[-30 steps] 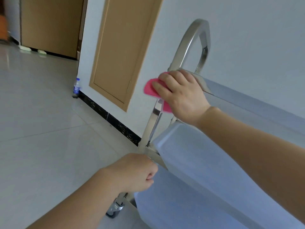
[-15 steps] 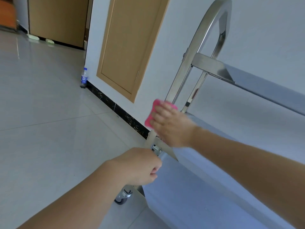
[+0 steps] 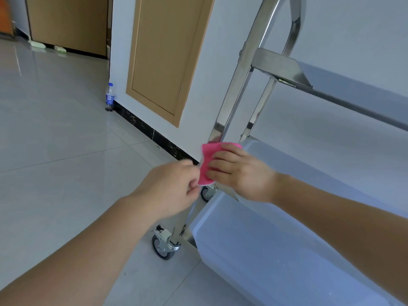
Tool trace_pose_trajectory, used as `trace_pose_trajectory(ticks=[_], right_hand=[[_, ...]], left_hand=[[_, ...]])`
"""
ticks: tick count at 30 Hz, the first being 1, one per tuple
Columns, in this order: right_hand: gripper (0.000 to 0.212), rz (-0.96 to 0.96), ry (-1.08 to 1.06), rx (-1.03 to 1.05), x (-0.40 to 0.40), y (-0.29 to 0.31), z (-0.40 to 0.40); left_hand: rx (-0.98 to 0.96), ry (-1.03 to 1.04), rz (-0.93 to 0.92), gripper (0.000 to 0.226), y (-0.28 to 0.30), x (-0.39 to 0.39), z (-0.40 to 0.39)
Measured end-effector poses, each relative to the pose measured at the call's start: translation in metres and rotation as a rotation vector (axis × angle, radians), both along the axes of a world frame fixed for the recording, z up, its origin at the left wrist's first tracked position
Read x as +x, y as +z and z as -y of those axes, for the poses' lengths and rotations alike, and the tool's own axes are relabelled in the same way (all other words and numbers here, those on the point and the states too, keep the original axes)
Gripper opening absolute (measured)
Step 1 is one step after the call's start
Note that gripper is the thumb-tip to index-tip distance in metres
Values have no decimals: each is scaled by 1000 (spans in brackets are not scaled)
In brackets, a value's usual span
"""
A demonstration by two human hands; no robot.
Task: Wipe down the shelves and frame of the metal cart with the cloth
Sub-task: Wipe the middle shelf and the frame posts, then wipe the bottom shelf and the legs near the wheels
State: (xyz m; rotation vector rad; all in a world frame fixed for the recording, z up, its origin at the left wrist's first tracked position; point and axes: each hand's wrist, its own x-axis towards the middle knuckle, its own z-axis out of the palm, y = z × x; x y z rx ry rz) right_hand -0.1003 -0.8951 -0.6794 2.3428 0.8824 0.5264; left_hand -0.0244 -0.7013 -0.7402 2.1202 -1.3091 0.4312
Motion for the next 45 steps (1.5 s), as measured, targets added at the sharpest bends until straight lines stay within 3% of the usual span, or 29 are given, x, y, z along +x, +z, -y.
trace_pose_trajectory(ticks=[3,7,10,16,22,28,33,37,42,45], right_hand=[[23,16,-6,166,-30,4,12],[24,-71,-52,421,-71,2,19],[24,-108,-88,490,-97,-12,19],[24,-41,-124,589,-140,-44,17],[34,-151,-199,718,-184,-70,16],[52,-365,-560,819,-232,-101,26],[99,-824,-1187,1459,-264,-128,34],[105,-691,-1295,1749,-286,-156,31],[79,-428,-1184,1996,-294,-189,33],[59,-268,-1281,2050,-302,-207,50]], left_hand=[[-125,-115,24,18,9,-4,3],[-116,-342,-8,47,10,-19,28],[-72,-457,-57,54,2,-36,50],[-93,-660,-234,26,-6,-61,67],[2,-795,-364,13,-23,-77,81],[122,-936,-364,12,-57,-106,109],[131,-984,-332,9,-80,-128,142],[222,-924,-311,13,-96,-146,173],[386,-858,-260,30,-111,-179,205],[441,-795,-220,46,-113,-194,220]])
